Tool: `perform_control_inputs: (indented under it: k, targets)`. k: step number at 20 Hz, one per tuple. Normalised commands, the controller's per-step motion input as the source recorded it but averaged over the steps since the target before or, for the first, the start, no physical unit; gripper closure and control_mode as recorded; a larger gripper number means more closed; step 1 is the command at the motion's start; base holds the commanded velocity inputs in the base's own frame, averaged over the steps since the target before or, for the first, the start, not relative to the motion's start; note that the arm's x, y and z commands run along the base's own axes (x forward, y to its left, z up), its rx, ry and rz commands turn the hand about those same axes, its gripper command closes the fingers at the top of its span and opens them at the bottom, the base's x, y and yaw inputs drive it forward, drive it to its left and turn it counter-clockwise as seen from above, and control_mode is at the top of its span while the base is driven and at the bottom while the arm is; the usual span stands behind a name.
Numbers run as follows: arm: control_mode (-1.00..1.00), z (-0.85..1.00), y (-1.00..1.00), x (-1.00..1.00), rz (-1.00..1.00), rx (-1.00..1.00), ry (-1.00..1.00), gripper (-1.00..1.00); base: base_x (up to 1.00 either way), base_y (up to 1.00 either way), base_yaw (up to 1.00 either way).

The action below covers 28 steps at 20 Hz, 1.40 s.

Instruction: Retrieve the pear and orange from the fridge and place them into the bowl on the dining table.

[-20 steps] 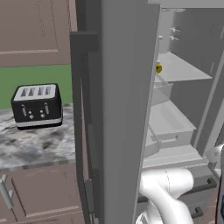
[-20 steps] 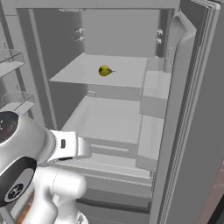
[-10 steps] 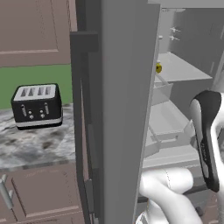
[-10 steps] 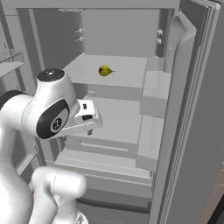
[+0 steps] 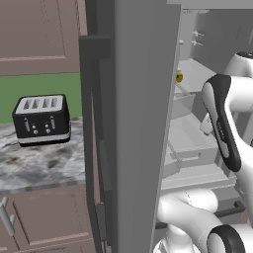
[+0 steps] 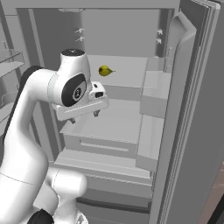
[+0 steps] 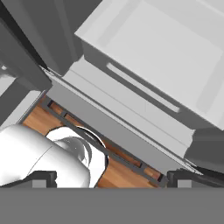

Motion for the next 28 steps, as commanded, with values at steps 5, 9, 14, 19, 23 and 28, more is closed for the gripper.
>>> perform_control_inputs:
  k: [5, 9, 14, 19, 23, 28]
  targets:
    - [-1.0, 0.18, 0.0, 0.21, -0.08, 0.01, -0.27, -1.0, 0.0, 0.0, 0.0]
    - [-1.0, 0.01, 0.0, 0.1, -0.19, 0.06, -0.45, -1.0, 0.0, 0.0, 0.0]
    - [-1.0, 0.22, 0.0, 0.11, -0.12, 0.1, -0.38, -1.0, 0.0, 0.0, 0.0]
    - [-1.0, 0.66, 0.0, 0.12, -0.02, 0.11, -0.19, -1.0, 0.0, 0.0, 0.0]
    - [-1.0, 0.72, 0.01, 0.22, 0.0, 0.16, -0.07, -1.0, 0.0, 0.0, 0.0]
    - [-1.0, 0.13, 0.1, 0.32, -0.01, 0.13, 0.0, -1.0, 0.0, 0.0, 0.0]
